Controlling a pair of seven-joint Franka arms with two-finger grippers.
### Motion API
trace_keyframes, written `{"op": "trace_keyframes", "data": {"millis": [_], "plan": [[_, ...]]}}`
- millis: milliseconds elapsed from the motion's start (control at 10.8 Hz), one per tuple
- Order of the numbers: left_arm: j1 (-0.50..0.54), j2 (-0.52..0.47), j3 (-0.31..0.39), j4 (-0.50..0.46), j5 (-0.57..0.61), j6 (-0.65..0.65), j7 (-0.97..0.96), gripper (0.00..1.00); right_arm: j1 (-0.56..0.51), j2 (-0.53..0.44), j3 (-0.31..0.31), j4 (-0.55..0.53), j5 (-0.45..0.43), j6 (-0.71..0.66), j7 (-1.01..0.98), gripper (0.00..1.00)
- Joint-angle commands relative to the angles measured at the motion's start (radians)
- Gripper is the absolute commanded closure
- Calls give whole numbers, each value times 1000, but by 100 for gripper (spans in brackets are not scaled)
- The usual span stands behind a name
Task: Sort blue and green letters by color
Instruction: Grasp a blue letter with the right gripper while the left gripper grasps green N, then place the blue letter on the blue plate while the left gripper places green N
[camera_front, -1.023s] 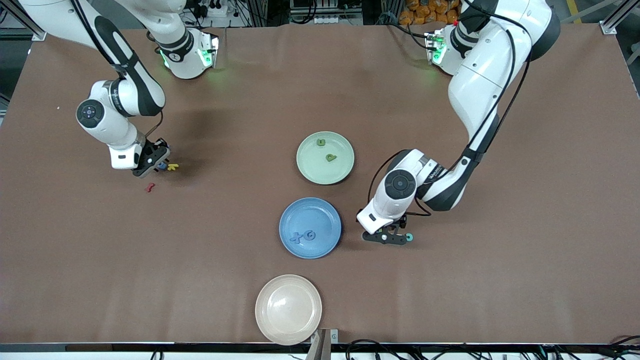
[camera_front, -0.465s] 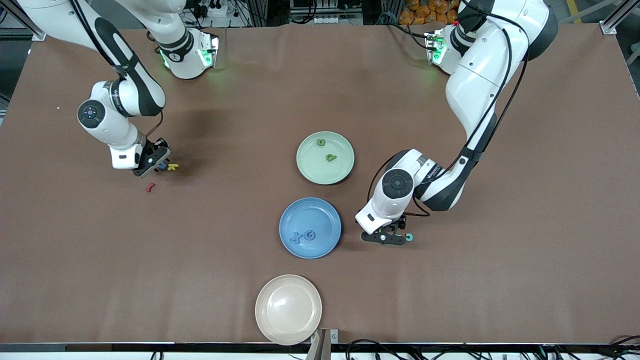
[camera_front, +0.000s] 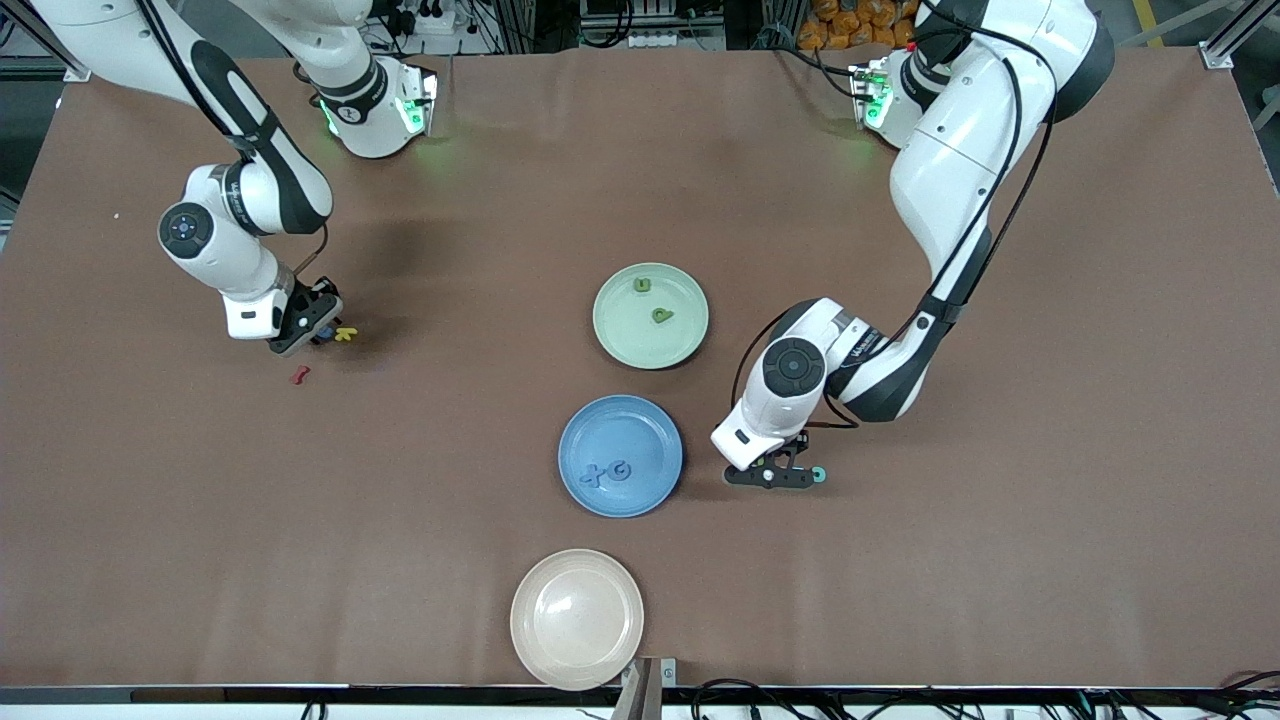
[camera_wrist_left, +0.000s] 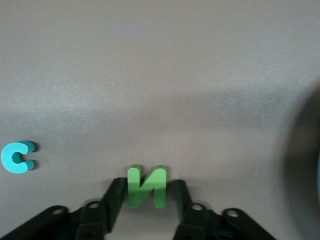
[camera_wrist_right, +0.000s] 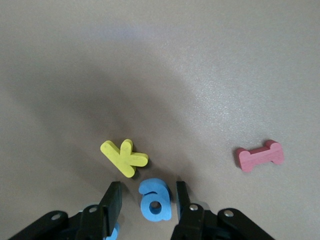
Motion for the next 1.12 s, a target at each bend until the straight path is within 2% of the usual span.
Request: {"op": "trace_keyframes", "data": {"millis": [0,186,279,465,744,1023], "plan": [[-16,15,12,14,-18,-2,-22,100,-18,13,1,-8,-33,38,-12,54],[-16,10,12,15,-18,-2,-44,100,-29,13,1,-8,-82,44,-11,92],[-16,0,10,14,-18,-2,-48,100,-32,9,1,-7,-84,42,-9,100],[-8,-39,4,-7,-21,-17,-64,100,-35,-34,1,6,-83,12,17,100],[-1,-109,1,-101,-20,-19,-104,100,3,-80,15,102,-75,-172,153,100],[59,-271,-25,-324,-18,22,-85,100,75,-67,82,206,-44,-206,422,100]]}}
